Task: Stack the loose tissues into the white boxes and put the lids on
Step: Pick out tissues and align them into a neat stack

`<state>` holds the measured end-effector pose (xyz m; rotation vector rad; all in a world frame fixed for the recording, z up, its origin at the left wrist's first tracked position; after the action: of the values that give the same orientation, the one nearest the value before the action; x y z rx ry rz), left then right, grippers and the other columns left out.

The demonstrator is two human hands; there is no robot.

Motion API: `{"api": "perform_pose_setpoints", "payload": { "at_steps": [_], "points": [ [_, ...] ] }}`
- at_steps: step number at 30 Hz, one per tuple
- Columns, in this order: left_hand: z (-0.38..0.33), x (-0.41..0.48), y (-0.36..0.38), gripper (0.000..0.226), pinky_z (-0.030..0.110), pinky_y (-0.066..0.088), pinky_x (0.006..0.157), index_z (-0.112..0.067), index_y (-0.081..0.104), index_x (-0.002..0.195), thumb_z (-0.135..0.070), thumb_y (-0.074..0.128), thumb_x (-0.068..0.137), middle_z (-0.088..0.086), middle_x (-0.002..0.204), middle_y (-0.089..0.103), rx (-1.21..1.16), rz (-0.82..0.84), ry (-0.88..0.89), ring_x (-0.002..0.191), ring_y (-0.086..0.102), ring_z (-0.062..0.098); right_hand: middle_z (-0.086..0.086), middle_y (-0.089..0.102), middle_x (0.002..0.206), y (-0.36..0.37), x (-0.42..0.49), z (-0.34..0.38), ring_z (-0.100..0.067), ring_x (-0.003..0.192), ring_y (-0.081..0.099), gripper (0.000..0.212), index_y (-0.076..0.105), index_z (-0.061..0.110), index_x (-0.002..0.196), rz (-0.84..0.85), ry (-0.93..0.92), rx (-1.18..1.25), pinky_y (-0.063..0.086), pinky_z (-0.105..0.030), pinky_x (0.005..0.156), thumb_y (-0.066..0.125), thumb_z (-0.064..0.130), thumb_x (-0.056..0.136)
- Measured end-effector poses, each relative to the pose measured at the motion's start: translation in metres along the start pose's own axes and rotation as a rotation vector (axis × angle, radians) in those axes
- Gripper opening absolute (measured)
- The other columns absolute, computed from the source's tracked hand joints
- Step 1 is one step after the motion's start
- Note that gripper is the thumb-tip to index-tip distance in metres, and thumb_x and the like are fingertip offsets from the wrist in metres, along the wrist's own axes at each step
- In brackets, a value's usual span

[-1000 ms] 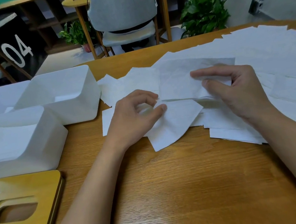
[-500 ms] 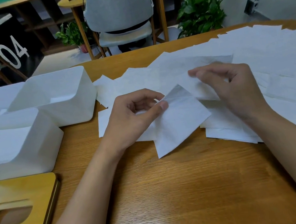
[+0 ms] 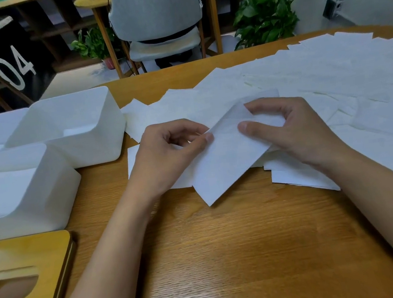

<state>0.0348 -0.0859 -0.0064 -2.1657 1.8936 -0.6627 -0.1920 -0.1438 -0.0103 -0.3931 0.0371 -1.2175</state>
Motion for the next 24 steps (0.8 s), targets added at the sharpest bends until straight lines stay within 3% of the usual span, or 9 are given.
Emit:
{"api": "perform_pose_setpoints", "payload": {
  "at_steps": [2, 5, 10, 13, 17, 20, 24],
  "points": [
    [-0.0016, -0.0007, 0.0001, 0.001, 0.012, 0.044, 0.070, -0.023, 0.083, 0.091, -0.023, 0.083, 0.091, -0.012, 0.080, 0.076, -0.003, -0.005, 0.029, 0.073, 0.062, 0.000, 0.029, 0.066, 0.130, 0.0026, -0.0016, 0.0048, 0.011, 0.122, 0.056, 0.039, 0.071, 0.045, 0.128, 0.098, -0.051, -0.031, 0.045, -0.009, 0.095, 0.077, 0.028, 0.093],
    [-0.0022, -0.0026, 0.0009, 0.003, 0.021, 0.047, 0.070, -0.026, 0.083, 0.093, -0.025, 0.083, 0.090, -0.007, 0.083, 0.077, -0.015, -0.010, 0.076, 0.074, 0.062, 0.009, 0.031, 0.049, 0.151, 0.0050, -0.0036, 0.0098, 0.014, 0.139, 0.040, 0.062, 0.050, 0.051, 0.148, 0.174, -0.124, -0.083, 0.037, -0.010, 0.109, 0.074, 0.031, 0.095],
    [-0.0042, -0.0052, 0.0025, 0.007, 0.018, 0.045, 0.069, -0.026, 0.084, 0.097, -0.024, 0.082, 0.091, -0.013, 0.085, 0.076, 0.056, -0.047, 0.170, 0.075, 0.060, 0.006, 0.032, 0.028, 0.163, 0.0073, -0.0053, 0.0097, 0.005, 0.149, 0.030, 0.083, 0.027, 0.060, 0.156, 0.200, -0.120, -0.172, 0.036, -0.040, 0.123, 0.075, 0.031, 0.096],
    [-0.0068, -0.0057, 0.0016, 0.010, 0.019, 0.043, 0.068, -0.024, 0.084, 0.101, -0.024, 0.081, 0.092, -0.013, 0.085, 0.074, 0.120, -0.079, 0.246, 0.076, 0.060, 0.013, 0.030, 0.026, 0.165, 0.0085, -0.0061, 0.0089, 0.004, 0.151, 0.027, 0.084, 0.024, 0.059, 0.158, 0.223, -0.127, -0.183, 0.033, -0.043, 0.125, 0.075, 0.035, 0.096],
    [-0.0092, -0.0061, -0.0008, 0.014, 0.020, 0.041, 0.065, -0.020, 0.084, 0.106, -0.025, 0.080, 0.093, -0.006, 0.083, 0.074, 0.170, -0.127, 0.328, 0.073, 0.058, 0.018, 0.031, 0.033, 0.162, 0.0083, -0.0074, 0.0102, 0.011, 0.147, 0.030, 0.074, 0.031, 0.056, 0.157, 0.221, -0.123, -0.123, 0.032, -0.030, 0.123, 0.069, 0.045, 0.094],
    [-0.0105, -0.0065, 0.0000, 0.017, 0.014, 0.039, 0.067, -0.020, 0.083, 0.109, -0.026, 0.080, 0.094, -0.009, 0.083, 0.073, 0.226, -0.153, 0.367, 0.073, 0.059, 0.013, 0.028, 0.037, 0.161, 0.0088, -0.0061, 0.0081, 0.009, 0.149, 0.029, 0.062, 0.036, 0.052, 0.157, 0.197, -0.141, -0.131, 0.028, -0.031, 0.126, 0.062, 0.033, 0.103],
    [-0.0040, -0.0062, -0.0012, 0.020, 0.018, 0.044, 0.064, -0.029, 0.081, 0.110, -0.034, 0.083, 0.091, -0.010, 0.081, 0.072, 0.147, -0.108, 0.220, 0.071, 0.059, 0.010, 0.029, 0.041, 0.158, 0.0051, -0.0034, 0.0054, 0.011, 0.145, 0.034, 0.060, 0.039, 0.049, 0.156, 0.155, -0.136, -0.147, 0.030, -0.027, 0.123, 0.060, 0.022, 0.106]
  ]
}}
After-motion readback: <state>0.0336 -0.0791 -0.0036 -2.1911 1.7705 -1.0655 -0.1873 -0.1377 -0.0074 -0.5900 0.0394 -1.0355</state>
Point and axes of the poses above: each hand's wrist, its own x-axis towards the middle knuckle, its own y-axis out of the palm, z = x × y, the point moved 3 cm from there along x, towards the middle knuckle
